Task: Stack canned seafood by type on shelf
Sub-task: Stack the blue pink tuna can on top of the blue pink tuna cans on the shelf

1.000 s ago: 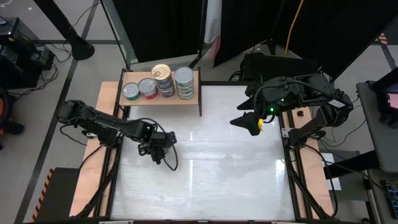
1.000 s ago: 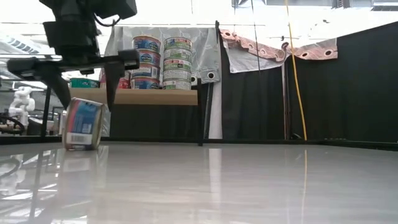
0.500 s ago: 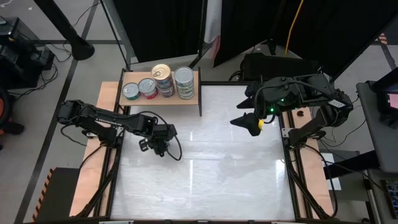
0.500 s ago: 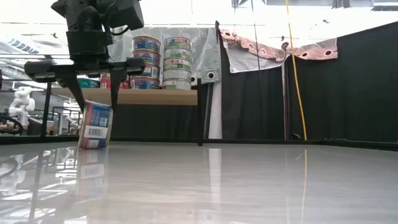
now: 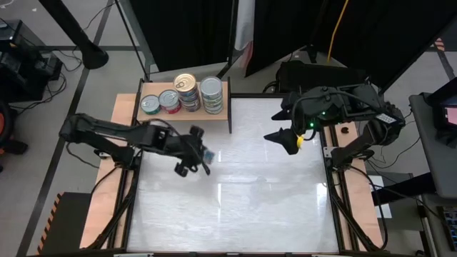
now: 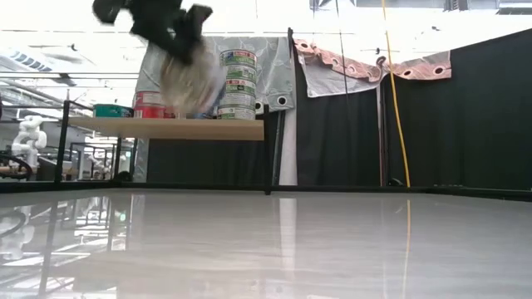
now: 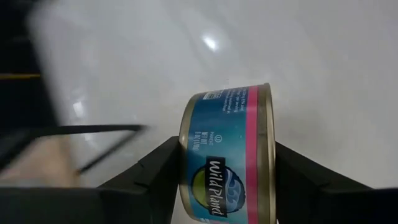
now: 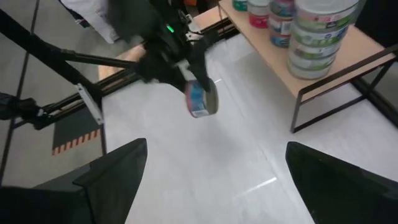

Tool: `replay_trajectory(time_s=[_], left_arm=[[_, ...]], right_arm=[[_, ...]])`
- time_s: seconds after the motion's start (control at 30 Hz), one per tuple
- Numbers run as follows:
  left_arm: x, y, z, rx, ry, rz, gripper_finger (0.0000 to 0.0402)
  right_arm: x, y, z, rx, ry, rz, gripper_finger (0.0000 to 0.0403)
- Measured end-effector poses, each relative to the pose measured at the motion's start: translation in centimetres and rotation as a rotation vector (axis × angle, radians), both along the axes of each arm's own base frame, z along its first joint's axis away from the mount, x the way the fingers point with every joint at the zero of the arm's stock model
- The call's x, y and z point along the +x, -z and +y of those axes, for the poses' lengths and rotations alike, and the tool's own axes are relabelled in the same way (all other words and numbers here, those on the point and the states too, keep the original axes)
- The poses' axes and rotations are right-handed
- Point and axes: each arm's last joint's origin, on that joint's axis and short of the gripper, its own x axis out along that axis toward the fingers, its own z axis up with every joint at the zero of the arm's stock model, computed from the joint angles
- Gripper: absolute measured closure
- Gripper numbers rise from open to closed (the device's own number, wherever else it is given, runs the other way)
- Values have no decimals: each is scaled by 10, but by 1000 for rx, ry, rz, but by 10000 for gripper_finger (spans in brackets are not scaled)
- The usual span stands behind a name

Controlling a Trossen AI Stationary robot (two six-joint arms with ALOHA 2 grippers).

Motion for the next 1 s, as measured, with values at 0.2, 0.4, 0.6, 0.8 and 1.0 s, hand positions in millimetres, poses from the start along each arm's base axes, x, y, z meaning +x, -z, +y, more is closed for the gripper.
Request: replay_trajectory(time_s=[0.2,0.4,0.6,0.8,1.0], left_arm=[[-4,-85,-3,-86,-296,-349,203],[-19,-168,17,-61,-647,-788,203],[-38,-225,51,-65,-923,-1154,203],[-62,-256,81,-278,-1130,-1464,203],[-88,-249,104,-681,-1276,-1526,203]], right_arm=[[1,0,-13,-62,9,7,27],[3,-3,-37,-144,46,-18,27],[7,-14,-64,-265,92,-119,27],[5,-21,-87,-341,150,-164,27],[2,-20,-96,-362,175,-151,27]])
